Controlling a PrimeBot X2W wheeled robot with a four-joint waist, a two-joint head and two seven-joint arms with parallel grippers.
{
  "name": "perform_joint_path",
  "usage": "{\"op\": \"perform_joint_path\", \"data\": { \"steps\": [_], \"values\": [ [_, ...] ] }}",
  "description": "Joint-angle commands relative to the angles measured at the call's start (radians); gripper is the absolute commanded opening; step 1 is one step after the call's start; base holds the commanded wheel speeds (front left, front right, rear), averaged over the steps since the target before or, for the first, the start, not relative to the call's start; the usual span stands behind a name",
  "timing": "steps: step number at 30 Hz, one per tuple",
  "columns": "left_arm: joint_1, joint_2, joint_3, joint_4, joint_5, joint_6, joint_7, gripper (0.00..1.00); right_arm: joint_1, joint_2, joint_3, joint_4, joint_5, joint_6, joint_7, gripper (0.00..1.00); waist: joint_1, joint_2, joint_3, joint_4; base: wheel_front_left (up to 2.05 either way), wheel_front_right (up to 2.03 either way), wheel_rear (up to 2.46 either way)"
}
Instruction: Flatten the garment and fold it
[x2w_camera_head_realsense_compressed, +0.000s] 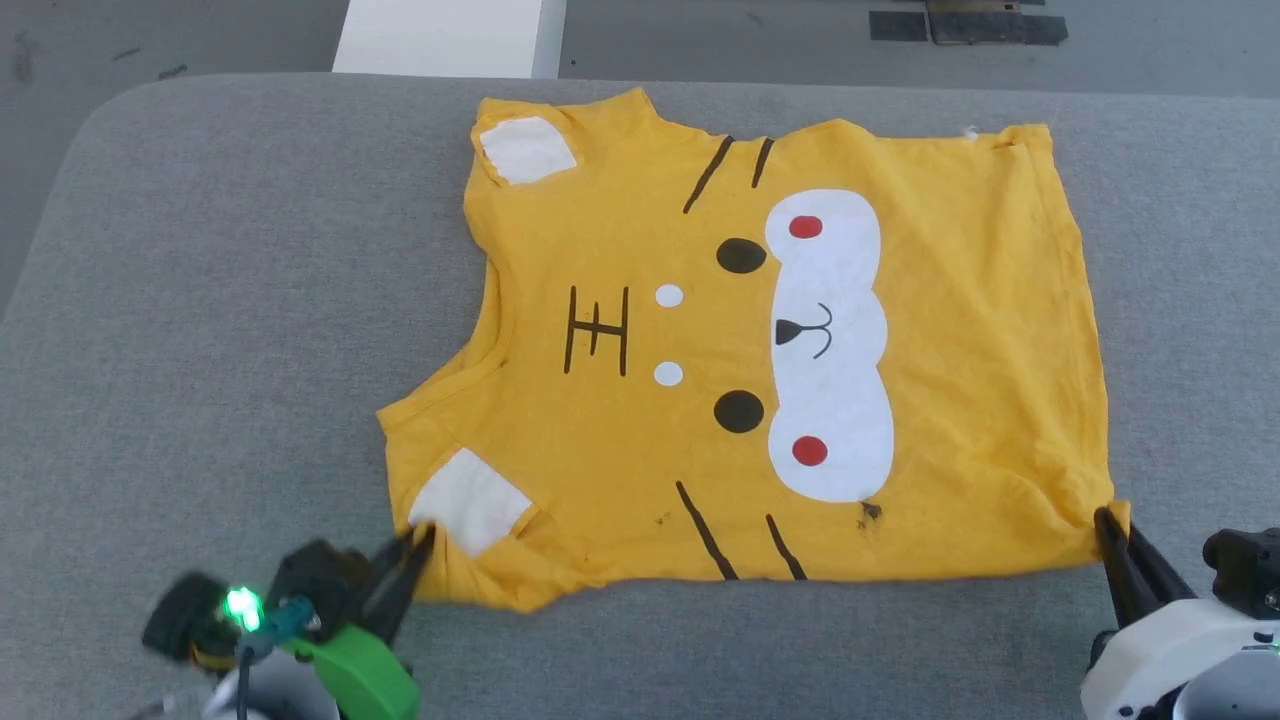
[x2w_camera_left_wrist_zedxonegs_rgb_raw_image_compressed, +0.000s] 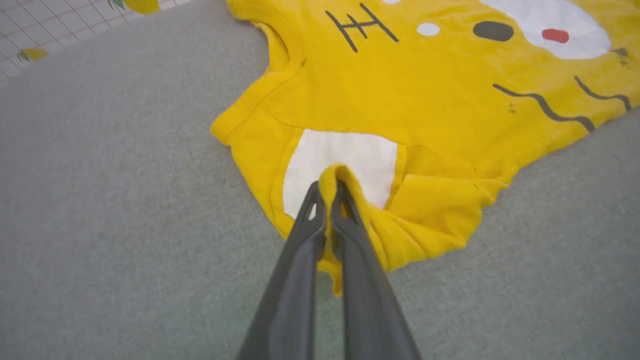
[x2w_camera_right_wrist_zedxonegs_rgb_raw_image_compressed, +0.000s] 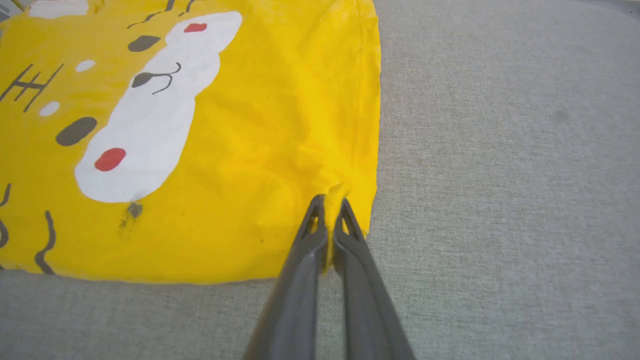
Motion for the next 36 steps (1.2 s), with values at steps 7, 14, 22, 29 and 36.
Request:
{"op": "perform_joint_path", "data": {
  "steps": [7, 14, 22, 29, 36],
  "values": [
    [-0.19, -0.015, 0.045, 0.054, 0.084, -0.004, -0.114, 0.0, -0.119, -0.059, 0.063, 0.048, 0.007, -0.002, -0.067, 0.0, 0.0001, 0.0, 0.029, -0.028, 0.0, 0.0, 0.0],
    [-0.414, 0.0, 0.074, 0.118, 0.066, -0.109, -0.074, 0.0, -0.275, -0.115, 0.12, 0.058, 0.018, -0.002, 0.013, 0.0, 0.0001, 0.0, 0.106, -0.059, 0.0, 0.0, 0.0],
    [-0.642, -0.001, 0.073, 0.269, -0.002, -0.214, 0.051, 0.0, -0.484, -0.162, 0.136, 0.134, 0.035, -0.002, 0.126, 0.0, 0.0001, 0.0, 0.234, -0.091, 0.0, 0.0, 0.0],
    [-0.714, -0.004, 0.055, 0.409, -0.08, -0.234, 0.184, 0.0, -0.591, -0.14, 0.118, 0.22, 0.049, -0.002, 0.232, 0.0, 0.0001, 0.0, 0.299, -0.108, 0.0, 0.0, 0.0],
    [-0.674, -0.021, 0.015, 0.501, -0.266, -0.244, 0.449, 0.0, -0.64, -0.114, 0.124, 0.274, 0.077, -0.002, 0.371, 0.0, 0.0001, 0.0, 0.307, -0.112, 0.0, 0.0, 0.0]
  ]
}}
